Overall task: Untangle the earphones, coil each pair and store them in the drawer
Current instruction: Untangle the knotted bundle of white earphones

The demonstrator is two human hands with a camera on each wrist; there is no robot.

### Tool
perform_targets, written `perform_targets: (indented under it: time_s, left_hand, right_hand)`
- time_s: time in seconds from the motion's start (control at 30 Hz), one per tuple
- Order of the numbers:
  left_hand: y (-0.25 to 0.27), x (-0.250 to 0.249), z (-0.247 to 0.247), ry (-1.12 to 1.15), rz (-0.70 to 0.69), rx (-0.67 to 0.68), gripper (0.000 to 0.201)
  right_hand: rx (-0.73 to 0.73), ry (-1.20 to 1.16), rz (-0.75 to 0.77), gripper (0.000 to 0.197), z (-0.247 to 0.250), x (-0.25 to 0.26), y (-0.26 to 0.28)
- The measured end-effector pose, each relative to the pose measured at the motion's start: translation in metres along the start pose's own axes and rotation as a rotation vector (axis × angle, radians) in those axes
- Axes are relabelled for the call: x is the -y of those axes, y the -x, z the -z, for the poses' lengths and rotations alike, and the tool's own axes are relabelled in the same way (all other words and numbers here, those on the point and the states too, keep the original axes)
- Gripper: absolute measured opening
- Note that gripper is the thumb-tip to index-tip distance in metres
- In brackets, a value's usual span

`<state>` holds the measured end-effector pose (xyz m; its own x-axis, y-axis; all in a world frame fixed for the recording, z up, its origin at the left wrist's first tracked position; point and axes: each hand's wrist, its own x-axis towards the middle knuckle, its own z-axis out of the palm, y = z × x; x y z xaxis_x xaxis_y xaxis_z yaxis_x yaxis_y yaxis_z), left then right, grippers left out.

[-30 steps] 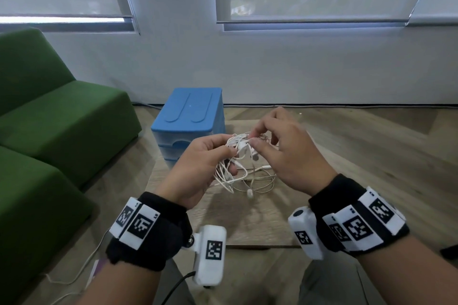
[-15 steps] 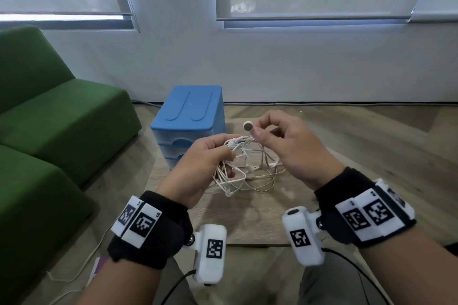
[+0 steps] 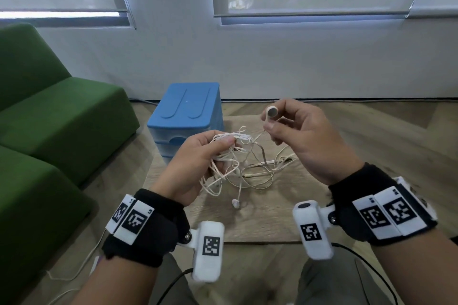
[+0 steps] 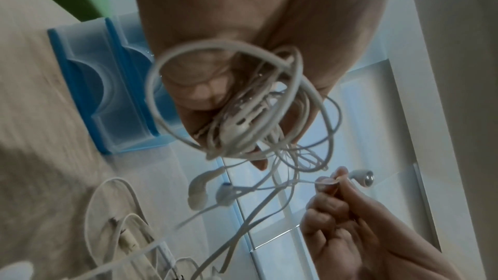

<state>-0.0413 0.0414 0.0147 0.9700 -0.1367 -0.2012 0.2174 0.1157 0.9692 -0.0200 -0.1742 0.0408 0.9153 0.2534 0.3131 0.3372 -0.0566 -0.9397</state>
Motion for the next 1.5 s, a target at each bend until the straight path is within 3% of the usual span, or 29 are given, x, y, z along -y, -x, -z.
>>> perform_targets:
  time_s: [0.17,0.63,0.83,1.27,1.33,1.43,1.5]
  left_hand:
    - [-0.002,-0.002,-0.002,0.080,-0.010,0.004,0.032]
    - [-0.002,-0.007,-0.008,0.102,-0.010,-0.045,0.028]
    - [0.000,-0.005,-0.014,0.104,-0.018,-0.075,0.027]
    - [0.005,-0.012,-0.020,0.149,-0.069,-0.126,0.021]
    - [0.005,-0.012,-0.019,0.108,-0.075,-0.129,0.017]
    - [0.005,-0.013,-0.019,0.043,-0.080,-0.113,0.016]
    - [0.005,-0.013,-0.020,0.033,-0.076,-0.091,0.017]
  right_hand:
    - [-0.049,0.011,0.125,0.012,-0.001,0.002,-0.001]
    - [-0.029,0.426,0.269,0.011,-0.019,-0.006,0.002]
    - [-0.088,0.364,0.162,0.022,-0.030,-0.003,0.003]
    - [-0.049,0.592,0.427,0.013,-0.036,-0.013,0.011]
    - [-0.096,0.570,0.416,0.006,-0.037,-0.013,0.008]
    - [-0.211,0.482,0.351,0.013,-0.036,-0.014,0.002]
    - [-0.213,0.445,0.342,0.018,-0.036,-0.014,-0.001]
